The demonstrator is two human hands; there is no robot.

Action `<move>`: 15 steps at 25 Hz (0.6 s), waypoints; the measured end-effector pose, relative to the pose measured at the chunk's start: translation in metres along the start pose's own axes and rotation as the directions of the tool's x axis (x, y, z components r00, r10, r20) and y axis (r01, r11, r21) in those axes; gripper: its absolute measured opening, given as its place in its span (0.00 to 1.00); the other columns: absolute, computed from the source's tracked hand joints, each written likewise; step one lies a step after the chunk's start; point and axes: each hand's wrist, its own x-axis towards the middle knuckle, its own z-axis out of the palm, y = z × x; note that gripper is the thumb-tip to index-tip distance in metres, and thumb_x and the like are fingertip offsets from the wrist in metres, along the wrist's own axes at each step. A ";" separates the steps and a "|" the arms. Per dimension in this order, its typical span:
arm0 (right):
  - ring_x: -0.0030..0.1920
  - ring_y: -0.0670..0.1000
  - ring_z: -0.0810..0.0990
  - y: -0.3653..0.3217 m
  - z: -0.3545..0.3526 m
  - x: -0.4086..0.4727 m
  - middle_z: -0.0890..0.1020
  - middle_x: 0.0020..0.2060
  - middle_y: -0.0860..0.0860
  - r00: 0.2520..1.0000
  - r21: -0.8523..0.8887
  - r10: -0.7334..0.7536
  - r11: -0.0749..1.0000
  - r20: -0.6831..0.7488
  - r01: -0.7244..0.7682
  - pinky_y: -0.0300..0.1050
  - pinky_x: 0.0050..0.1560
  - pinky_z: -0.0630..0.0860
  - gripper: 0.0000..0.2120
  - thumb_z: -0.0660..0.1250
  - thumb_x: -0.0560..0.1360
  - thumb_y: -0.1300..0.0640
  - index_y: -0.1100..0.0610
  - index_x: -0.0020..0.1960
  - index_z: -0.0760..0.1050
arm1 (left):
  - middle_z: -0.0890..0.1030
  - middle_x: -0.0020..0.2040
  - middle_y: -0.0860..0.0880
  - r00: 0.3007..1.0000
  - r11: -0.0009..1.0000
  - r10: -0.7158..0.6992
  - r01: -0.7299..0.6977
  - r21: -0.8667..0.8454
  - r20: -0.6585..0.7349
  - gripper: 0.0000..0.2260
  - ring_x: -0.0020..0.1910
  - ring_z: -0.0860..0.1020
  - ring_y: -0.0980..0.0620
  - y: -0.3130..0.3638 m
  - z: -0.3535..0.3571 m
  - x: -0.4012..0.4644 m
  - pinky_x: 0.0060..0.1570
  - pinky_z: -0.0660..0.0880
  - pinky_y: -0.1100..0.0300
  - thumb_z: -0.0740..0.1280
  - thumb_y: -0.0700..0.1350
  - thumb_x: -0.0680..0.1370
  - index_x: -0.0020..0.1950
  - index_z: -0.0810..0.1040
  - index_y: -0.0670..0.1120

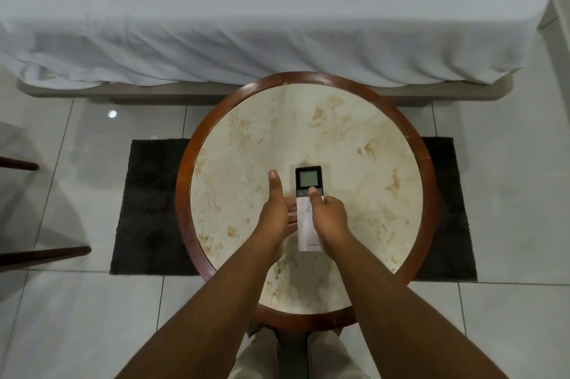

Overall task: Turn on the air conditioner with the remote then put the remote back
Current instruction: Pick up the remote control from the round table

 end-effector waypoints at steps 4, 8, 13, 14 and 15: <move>0.44 0.58 0.81 -0.038 -0.037 -0.033 0.81 0.42 0.57 1.000 0.071 -0.027 0.997 -0.004 0.027 0.52 0.50 0.77 0.21 0.58 0.79 0.41 0.60 0.45 0.76 | 0.82 0.52 0.47 0.996 0.997 0.061 -0.064 0.032 0.070 0.45 0.50 0.81 0.48 0.043 0.016 -0.044 0.55 0.76 0.54 0.44 0.77 0.67 0.61 0.77 0.44; 0.38 0.54 0.81 -0.088 -0.086 -0.083 0.81 0.40 0.53 0.993 0.146 -0.105 0.983 -0.049 0.111 0.43 0.35 0.73 0.14 0.61 0.79 0.42 0.51 0.42 0.73 | 0.81 0.46 0.52 0.970 0.977 0.180 -0.196 0.089 0.163 0.42 0.45 0.80 0.51 0.098 0.044 -0.115 0.42 0.75 0.58 0.45 0.77 0.68 0.60 0.75 0.46; 0.40 0.54 0.81 -0.141 -0.163 -0.159 0.82 0.41 0.52 0.962 0.196 -0.224 0.948 -0.157 0.253 0.43 0.34 0.73 0.10 0.62 0.78 0.43 0.48 0.44 0.74 | 0.82 0.55 0.46 0.885 0.913 0.328 -0.387 0.129 0.331 0.45 0.49 0.81 0.48 0.147 0.090 -0.210 0.51 0.76 0.54 0.47 0.77 0.66 0.64 0.75 0.45; 0.41 0.55 0.82 -0.151 -0.179 -0.173 0.82 0.42 0.53 0.955 0.210 -0.247 0.937 -0.166 0.279 0.44 0.36 0.74 0.11 0.62 0.78 0.43 0.50 0.45 0.75 | 0.83 0.53 0.47 0.862 0.896 0.358 -0.425 0.127 0.358 0.44 0.49 0.81 0.48 0.156 0.099 -0.227 0.52 0.77 0.53 0.47 0.77 0.67 0.63 0.76 0.45; 0.41 0.55 0.82 -0.162 -0.197 -0.188 0.83 0.43 0.55 0.943 0.217 -0.277 0.924 -0.187 0.315 0.45 0.37 0.75 0.12 0.62 0.78 0.43 0.52 0.46 0.76 | 0.83 0.52 0.47 0.842 0.879 0.388 -0.460 0.124 0.376 0.44 0.49 0.82 0.47 0.167 0.110 -0.246 0.53 0.77 0.52 0.47 0.77 0.67 0.62 0.76 0.45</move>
